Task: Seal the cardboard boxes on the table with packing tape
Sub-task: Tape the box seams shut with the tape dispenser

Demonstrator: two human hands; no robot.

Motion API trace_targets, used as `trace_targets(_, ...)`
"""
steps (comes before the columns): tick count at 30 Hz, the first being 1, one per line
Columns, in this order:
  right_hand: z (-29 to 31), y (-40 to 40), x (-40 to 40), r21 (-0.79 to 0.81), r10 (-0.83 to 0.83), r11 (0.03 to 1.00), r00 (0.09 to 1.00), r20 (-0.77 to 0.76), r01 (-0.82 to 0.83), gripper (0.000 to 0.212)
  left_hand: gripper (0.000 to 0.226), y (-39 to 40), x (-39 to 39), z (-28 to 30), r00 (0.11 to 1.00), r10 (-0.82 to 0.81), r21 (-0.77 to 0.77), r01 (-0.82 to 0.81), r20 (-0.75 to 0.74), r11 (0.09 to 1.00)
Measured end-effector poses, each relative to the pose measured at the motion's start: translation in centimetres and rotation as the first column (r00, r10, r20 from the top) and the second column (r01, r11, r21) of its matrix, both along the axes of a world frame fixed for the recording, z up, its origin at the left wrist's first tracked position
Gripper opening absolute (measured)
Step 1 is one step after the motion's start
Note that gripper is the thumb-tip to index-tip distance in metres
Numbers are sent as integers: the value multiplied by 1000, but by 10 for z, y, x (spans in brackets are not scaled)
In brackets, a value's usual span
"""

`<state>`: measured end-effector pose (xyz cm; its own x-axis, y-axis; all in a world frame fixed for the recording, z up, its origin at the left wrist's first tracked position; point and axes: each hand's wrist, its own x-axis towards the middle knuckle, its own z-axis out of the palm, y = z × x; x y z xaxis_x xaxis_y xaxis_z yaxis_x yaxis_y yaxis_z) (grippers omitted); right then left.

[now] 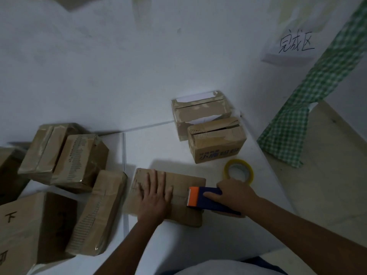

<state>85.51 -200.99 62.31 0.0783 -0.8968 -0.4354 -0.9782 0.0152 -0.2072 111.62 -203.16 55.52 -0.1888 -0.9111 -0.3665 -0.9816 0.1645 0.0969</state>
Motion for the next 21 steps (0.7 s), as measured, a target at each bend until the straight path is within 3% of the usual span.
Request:
trace_targets(4, -3, 2, 32, 56, -64, 997, 997, 38, 62, 61, 69, -36, 27, 12, 993, -67, -14, 66, -95, 998)
trace_targets(7, -6, 3, 52, 84, -141, 987, 986, 93, 133, 61, 111, -57, 43, 26, 972, -237, 0, 237, -8, 972)
trace_targets(8, -7, 3, 56, 77, -158, 986, 983, 96, 151, 61, 113, -59, 44, 30, 969, -249, -6, 249, 6, 969)
trace_targets(11, -8, 5, 58, 59, -186, 982, 977, 99, 181, 61, 76, -49, 33, 29, 981, -192, -3, 192, -23, 981)
trace_targets(14, -7, 7, 54, 60, -190, 981, 972, 140, 183, 61, 91, -35, 24, 22, 987, -157, 24, 156, 23, 987)
trace_targets(17, -9, 10, 47, 43, -180, 984, 964, 197, 175, 59, 74, -35, 22, 20, 995, -46, 33, 49, -84, 998)
trace_targets(21, -16, 20, 37, 12, -129, 992, 966, 225, 129, 56, 71, -35, 25, 17, 994, -71, 4, 72, -79, 997)
